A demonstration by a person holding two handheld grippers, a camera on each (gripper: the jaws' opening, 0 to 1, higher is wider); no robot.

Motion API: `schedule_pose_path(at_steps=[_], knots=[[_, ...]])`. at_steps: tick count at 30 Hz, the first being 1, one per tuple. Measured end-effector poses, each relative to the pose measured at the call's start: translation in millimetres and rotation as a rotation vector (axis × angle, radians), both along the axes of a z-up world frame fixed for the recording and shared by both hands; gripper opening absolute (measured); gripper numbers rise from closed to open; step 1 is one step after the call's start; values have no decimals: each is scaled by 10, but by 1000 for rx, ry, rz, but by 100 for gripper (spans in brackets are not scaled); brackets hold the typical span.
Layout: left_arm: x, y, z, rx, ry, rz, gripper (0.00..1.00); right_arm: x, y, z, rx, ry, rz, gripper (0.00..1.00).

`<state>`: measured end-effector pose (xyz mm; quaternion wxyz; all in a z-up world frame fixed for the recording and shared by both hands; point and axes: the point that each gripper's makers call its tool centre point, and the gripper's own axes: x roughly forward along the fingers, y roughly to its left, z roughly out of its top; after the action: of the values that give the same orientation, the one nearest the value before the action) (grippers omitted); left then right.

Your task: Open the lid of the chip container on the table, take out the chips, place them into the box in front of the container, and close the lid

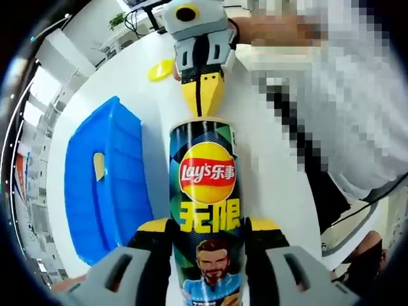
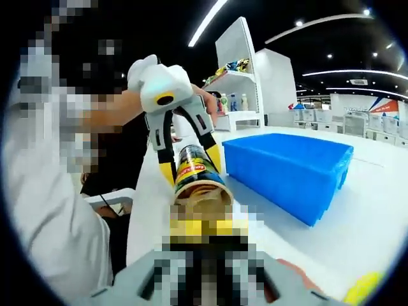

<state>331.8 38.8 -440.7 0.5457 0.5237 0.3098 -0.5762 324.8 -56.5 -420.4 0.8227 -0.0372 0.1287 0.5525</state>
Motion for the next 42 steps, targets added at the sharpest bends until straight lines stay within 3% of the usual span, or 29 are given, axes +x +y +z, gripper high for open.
schedule_pose_path(at_steps=[8, 13, 19, 32, 35, 42], knots=[[10, -7, -3, 26, 2, -3, 47, -10, -130, 111, 37, -20, -45, 2], [-48, -66, 22, 11, 51, 13, 49, -37, -232, 90, 32, -19, -43, 2], [-23, -78, -29, 23, 33, 9, 46, -25, -318, 117, 35, -24, -64, 2], [0, -140, 11, -55, -8, 54, 45, -20, -460, 32, 50, -5, -93, 2], [-18, -156, 87, -95, 3, 84, 44, -21, -481, 5, 51, 0, -96, 2], [-89, -119, 283, -136, -8, 71, 44, -61, -506, -8, 41, -2, -97, 3]])
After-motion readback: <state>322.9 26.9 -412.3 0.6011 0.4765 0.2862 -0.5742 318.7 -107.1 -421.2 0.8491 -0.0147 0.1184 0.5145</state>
